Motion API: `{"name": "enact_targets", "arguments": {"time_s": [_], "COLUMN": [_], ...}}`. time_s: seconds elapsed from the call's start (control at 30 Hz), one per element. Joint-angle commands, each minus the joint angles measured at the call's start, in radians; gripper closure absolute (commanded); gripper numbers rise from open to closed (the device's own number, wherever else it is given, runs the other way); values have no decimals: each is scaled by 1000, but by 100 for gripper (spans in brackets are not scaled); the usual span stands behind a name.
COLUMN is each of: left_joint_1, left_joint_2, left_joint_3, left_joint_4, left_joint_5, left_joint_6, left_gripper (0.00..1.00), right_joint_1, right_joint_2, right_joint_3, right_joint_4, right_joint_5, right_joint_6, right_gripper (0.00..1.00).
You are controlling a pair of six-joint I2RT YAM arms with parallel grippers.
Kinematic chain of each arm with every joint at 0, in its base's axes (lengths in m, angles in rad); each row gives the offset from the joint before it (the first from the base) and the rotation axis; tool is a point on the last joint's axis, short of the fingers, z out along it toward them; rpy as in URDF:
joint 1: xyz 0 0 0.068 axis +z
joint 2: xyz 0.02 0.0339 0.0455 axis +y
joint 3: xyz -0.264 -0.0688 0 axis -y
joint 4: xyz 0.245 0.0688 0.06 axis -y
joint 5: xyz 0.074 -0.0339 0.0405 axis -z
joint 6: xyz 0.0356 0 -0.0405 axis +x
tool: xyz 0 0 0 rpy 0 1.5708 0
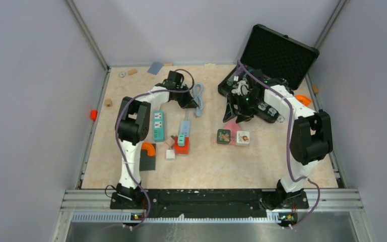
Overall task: Insert the plug
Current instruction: Move the socket to the center of the board.
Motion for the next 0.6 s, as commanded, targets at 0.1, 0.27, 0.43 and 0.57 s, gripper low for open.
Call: {"name": "enact_targets", "arguments": {"time_s": [0.1,0.27,0.43,0.57], "left_joint_1": [17,-18,-37,-71], "left_joint_2": [14,99,-93,-149], "left_joint_3": [-27,216,4,-21], "left_joint_4": [612,340,429,372], "left_joint_5": [45,140,147,260], "left_joint_6": [-419,-128,52,137], "left_gripper": [100,29,1,2], "right_joint_1": [-11,-32,-99,-179], "right_joint_2": [-82,-121,-195,-282], "right_joint_3": [-50,-89,-141,-228], "right_joint_4": [52,105,133,143], "right_joint_5": [0,-44,-56,-54], "right_joint_6": [23,54,94,165], "right_gripper": [23,18,14,13]}}
